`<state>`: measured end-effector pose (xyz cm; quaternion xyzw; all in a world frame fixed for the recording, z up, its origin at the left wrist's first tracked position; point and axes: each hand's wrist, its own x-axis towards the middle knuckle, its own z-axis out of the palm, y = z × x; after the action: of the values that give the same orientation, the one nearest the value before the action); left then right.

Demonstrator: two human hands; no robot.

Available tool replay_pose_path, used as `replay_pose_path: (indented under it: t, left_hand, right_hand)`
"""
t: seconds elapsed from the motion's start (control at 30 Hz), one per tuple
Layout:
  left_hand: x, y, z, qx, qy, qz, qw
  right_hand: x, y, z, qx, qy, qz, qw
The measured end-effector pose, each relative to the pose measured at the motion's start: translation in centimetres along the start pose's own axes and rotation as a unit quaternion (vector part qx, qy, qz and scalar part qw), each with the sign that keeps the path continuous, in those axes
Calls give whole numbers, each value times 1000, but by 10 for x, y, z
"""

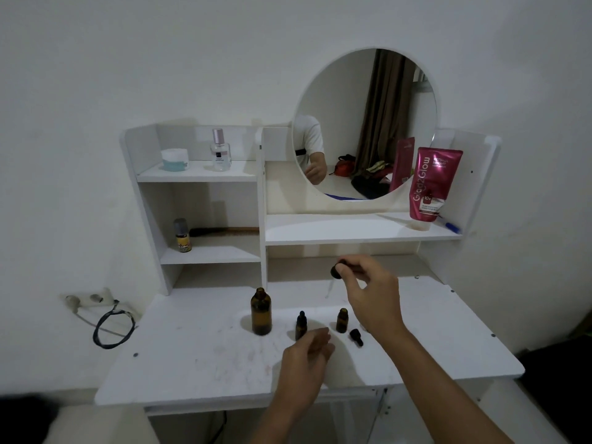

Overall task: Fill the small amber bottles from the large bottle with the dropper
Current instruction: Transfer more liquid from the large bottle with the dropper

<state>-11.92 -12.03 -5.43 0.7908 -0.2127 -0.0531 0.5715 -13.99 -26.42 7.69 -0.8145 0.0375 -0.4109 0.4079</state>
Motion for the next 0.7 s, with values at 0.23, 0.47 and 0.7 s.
replay_pose_path:
  t: [0.23, 0.47, 0.7]
  left_hand:
    - [-15, -4, -69, -15, 127, 6, 992]
    - [6, -26, -98, 29, 240, -14, 970]
    - [38, -34, -98, -5, 159, -72, 985]
  right_hand:
    - [4, -41, 39, 86, -50, 29, 995]
    - [4, -61, 67, 126, -77, 40, 988]
    - [15, -56, 80, 112, -92, 29, 989]
